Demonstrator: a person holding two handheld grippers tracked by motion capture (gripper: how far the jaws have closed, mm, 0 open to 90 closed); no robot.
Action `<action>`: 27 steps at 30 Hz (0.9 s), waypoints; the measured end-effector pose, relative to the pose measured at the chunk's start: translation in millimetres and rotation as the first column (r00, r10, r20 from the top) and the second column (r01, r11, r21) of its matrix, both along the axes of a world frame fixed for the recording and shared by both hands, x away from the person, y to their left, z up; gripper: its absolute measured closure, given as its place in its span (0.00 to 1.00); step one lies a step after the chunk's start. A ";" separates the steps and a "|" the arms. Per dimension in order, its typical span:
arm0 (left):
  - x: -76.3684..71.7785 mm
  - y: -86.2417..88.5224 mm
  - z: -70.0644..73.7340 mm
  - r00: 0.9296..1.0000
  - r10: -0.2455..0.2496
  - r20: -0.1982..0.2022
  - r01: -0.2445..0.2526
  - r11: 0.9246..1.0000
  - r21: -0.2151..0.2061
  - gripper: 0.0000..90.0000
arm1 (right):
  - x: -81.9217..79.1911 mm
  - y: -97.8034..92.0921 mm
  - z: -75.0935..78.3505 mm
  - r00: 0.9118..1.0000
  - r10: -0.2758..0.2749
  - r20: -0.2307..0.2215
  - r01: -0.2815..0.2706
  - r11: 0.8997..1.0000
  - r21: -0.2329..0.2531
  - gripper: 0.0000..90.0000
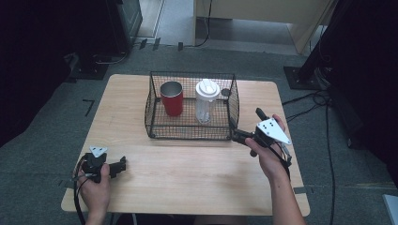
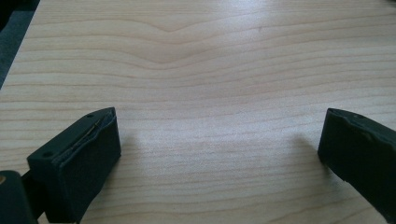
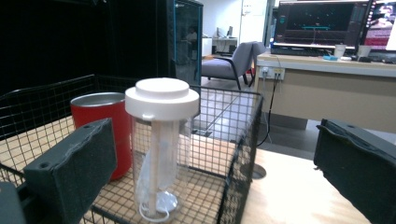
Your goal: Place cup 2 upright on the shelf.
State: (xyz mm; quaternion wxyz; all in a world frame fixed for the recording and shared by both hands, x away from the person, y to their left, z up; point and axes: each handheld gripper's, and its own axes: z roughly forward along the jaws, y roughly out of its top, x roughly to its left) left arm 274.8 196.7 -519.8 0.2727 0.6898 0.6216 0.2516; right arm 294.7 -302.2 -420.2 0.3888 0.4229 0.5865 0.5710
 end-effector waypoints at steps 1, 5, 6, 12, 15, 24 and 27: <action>-0.1 0.1 0.1 1.000 -0.001 -0.001 0.001 1.000 0.001 0.00 | -2.3 -2.1 -1.3 1.000 -0.003 -0.002 0.003 1.000 0.005 0.00; 0.0 0.0 0.0 1.000 0.000 0.000 0.000 1.000 0.000 0.00 | -8.5 -8.1 -5.1 1.000 -0.013 -0.006 0.013 1.000 0.004 0.00; -0.1 0.1 0.1 1.000 -0.001 -0.001 0.001 1.000 0.001 0.00 | -10.3 -10.2 -6.2 1.000 -0.017 -0.006 0.017 1.000 0.000 0.00; 0.0 0.0 0.0 1.000 0.000 0.000 0.000 1.000 0.000 0.00 | -21.9 -22.5 -14.5 0.999 -0.040 -0.014 0.040 0.999 -0.006 0.00; -0.1 0.1 0.1 1.000 -0.001 -0.002 0.001 1.000 0.001 0.00 | -29.9 -32.4 -23.0 0.998 -0.062 -0.027 0.061 0.998 -0.011 0.00; 0.0 0.0 0.0 1.000 0.000 0.000 0.000 1.000 0.000 0.00 | -45.2 -55.7 -43.5 0.992 -0.109 -0.058 0.108 0.994 -0.011 0.00; -0.1 0.1 0.1 1.000 -0.001 -0.002 0.001 1.000 0.001 0.00 | -52.7 -66.7 -51.1 0.989 -0.133 -0.068 0.132 0.991 -0.013 0.00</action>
